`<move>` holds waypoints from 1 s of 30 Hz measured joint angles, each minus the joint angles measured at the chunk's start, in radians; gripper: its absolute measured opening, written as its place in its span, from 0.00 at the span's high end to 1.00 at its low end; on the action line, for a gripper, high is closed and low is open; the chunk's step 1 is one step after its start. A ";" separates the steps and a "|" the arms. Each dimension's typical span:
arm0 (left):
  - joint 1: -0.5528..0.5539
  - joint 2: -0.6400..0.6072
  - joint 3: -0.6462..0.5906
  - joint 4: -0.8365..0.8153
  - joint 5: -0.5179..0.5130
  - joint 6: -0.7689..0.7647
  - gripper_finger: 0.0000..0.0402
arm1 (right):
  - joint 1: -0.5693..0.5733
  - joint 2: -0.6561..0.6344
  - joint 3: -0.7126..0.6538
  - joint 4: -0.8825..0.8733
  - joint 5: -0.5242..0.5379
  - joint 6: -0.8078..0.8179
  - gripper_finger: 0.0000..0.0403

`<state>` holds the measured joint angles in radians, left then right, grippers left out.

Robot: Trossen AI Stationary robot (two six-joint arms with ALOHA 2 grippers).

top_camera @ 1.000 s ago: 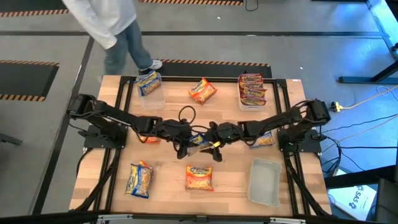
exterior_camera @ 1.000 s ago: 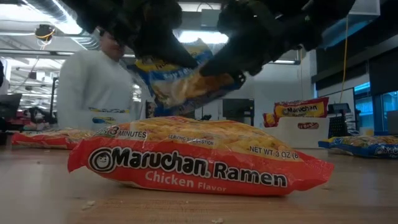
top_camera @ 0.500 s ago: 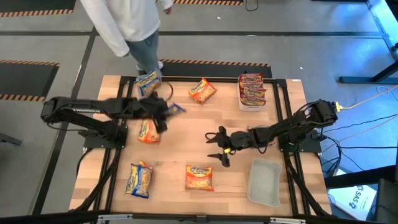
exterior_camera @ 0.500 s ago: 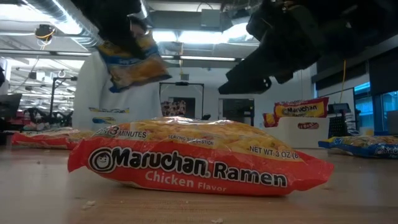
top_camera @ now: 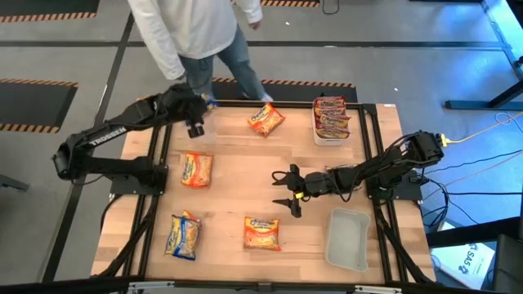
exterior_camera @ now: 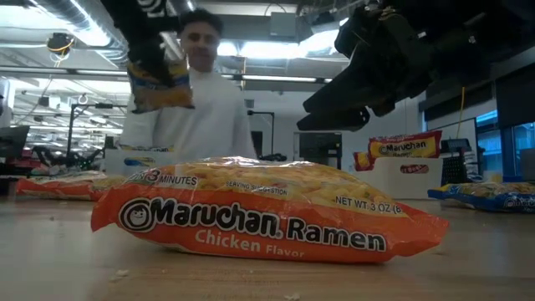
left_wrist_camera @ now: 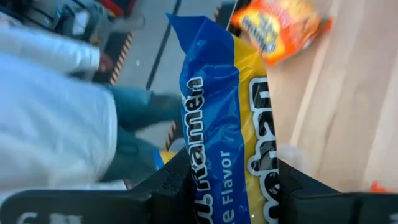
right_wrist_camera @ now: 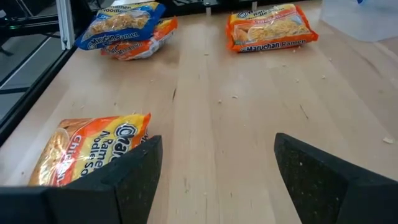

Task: Sort Maruchan noodles
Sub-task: Put the top blue noodle pack into the transparent bin

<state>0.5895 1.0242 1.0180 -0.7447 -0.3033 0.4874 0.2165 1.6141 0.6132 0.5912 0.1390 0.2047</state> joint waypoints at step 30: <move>0.375 0.455 -0.001 -0.005 0.297 0.199 0.73 | 0.000 0.000 0.000 -0.014 0.000 0.023 0.27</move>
<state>0.9642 1.4793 1.0168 -0.7497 -0.0067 0.6861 0.2165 1.6146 0.6135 0.5770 0.1387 0.2279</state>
